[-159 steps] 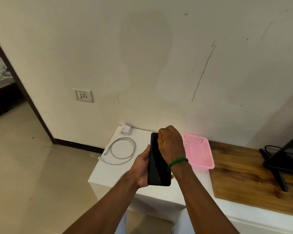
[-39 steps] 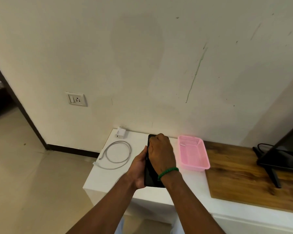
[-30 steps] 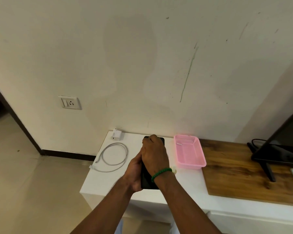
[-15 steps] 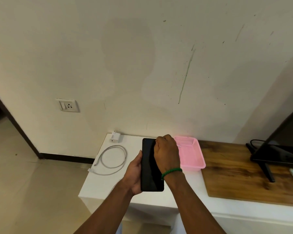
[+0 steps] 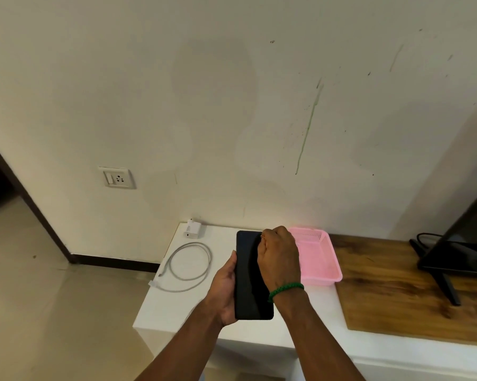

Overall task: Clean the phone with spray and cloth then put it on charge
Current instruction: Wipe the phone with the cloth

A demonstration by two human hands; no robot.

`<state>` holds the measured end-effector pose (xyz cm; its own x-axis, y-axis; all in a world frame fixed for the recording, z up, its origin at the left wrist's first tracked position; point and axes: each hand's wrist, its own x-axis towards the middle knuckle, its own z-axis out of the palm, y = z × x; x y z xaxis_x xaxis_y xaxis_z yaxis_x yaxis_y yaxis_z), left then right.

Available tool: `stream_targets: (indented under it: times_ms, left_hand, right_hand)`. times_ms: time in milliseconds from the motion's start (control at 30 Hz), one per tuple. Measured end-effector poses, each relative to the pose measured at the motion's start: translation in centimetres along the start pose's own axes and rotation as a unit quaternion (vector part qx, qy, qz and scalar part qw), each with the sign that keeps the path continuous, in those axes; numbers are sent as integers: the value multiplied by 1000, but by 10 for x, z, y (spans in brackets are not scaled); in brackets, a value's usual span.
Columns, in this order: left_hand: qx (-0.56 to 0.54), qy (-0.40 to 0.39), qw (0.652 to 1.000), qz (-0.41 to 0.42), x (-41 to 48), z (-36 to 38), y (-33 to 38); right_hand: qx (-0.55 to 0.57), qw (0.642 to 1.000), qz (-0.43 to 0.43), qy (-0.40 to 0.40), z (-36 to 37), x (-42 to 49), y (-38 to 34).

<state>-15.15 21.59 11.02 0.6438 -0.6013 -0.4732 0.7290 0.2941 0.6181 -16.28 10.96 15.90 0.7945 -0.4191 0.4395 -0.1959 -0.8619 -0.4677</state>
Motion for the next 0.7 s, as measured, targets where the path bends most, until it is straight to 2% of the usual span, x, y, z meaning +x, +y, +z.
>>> stream_targets:
  times_ms: [300,367,433,500,600,633,700]
  left_hand:
    - [-47,-65,997,-24,-11,8,5]
    - [-53,-71,996,-12,-9,7,3]
    - [-52,-72,996,-6,-6,4,1]
    - [-59,-70,996,-13,-3,2,0]
    - [-45,-38,998,-19,-4,2,4]
    - [-39,-34,998,-22,-5,2,5]
    - [-28,-22,999,-12,-5,3,7]
  right_hand:
    - [15,997,-44,-55,5,-17,-30]
    - [34,993,-6,-113,4,-21,-36]
    - [18,989,-26,-148,6,-24,-37]
    - [14,990,-42,-135,8,-25,-36]
    - [31,993,-13,-110,5,-20,-34]
    - [30,995,2,-93,3,-18,-33]
    - [9,999,-31,-39,3,-14,-26]
